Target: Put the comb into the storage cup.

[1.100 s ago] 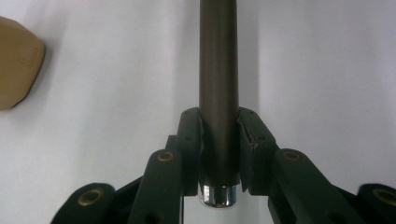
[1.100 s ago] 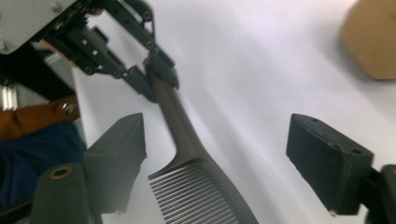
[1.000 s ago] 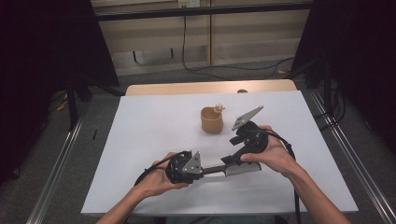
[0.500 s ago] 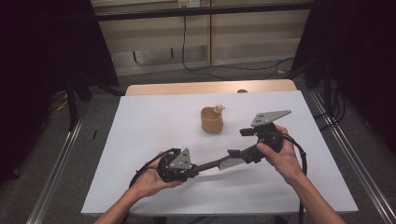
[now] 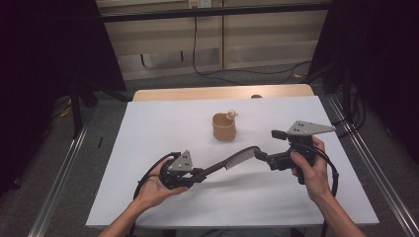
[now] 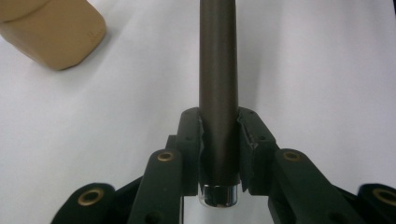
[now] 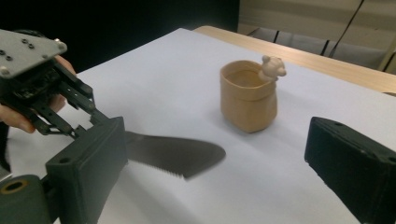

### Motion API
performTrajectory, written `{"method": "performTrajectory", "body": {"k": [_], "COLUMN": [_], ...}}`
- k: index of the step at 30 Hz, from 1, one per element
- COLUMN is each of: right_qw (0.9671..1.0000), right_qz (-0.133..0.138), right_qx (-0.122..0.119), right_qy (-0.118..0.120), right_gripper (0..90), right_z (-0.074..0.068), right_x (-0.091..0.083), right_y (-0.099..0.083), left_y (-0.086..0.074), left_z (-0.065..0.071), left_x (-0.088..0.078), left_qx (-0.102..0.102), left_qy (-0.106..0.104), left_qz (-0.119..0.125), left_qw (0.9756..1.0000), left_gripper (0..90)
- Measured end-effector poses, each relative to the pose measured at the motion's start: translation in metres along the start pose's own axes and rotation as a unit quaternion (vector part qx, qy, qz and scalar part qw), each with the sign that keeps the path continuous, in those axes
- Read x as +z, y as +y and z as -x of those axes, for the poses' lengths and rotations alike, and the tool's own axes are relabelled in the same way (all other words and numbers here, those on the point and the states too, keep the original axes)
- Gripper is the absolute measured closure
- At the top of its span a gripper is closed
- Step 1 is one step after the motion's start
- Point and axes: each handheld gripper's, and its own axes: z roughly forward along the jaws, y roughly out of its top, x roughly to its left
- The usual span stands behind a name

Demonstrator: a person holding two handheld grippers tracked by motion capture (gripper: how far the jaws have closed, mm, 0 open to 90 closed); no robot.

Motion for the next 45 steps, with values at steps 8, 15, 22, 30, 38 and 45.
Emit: {"method": "performTrajectory", "body": {"k": [8, 15, 22, 30, 38, 45], "right_qw": [0.9994, 0.9984, 0.9978, 0.9966, 0.9946, 0.9861], "right_qz": [0.027, 0.05, 0.066, 0.077, 0.078, 0.129], "right_qx": [-0.001, 0.013, 0.008, 0.021, 0.02, 0.019], "right_qy": [-0.021, -0.023, 0.002, 0.02, 0.065, 0.103], "right_gripper": [5.5, 6.4, 6.3, 9.2, 4.3, 2.7], "right_z": [0.0, -0.002, -0.011, -0.017, -0.022, -0.032], "right_x": [-0.007, 0.002, 0.01, 0.023, 0.033, 0.04], "right_y": [-0.014, -0.037, -0.043, -0.051, -0.052, -0.046], "left_y": [-0.003, -0.001, -0.001, -0.002, -0.001, 0.004], "left_z": [-0.002, -0.002, -0.005, -0.006, -0.005, -0.001], "left_x": [-0.004, -0.009, -0.01, -0.009, -0.006, -0.006], "left_qx": [-0.02, -0.032, -0.043, -0.044, -0.056, -0.05], "left_qy": [0.0, 0.008, 0.017, 0.022, 0.019, 0.02], "left_qz": [0.018, 0.053, 0.078, 0.114, 0.142, 0.166], "left_qw": [0.9996, 0.998, 0.9959, 0.9923, 0.9881, 0.9847], "left_gripper": [72.9, 72.9, 72.9, 72.9, 72.9, 72.9]}}
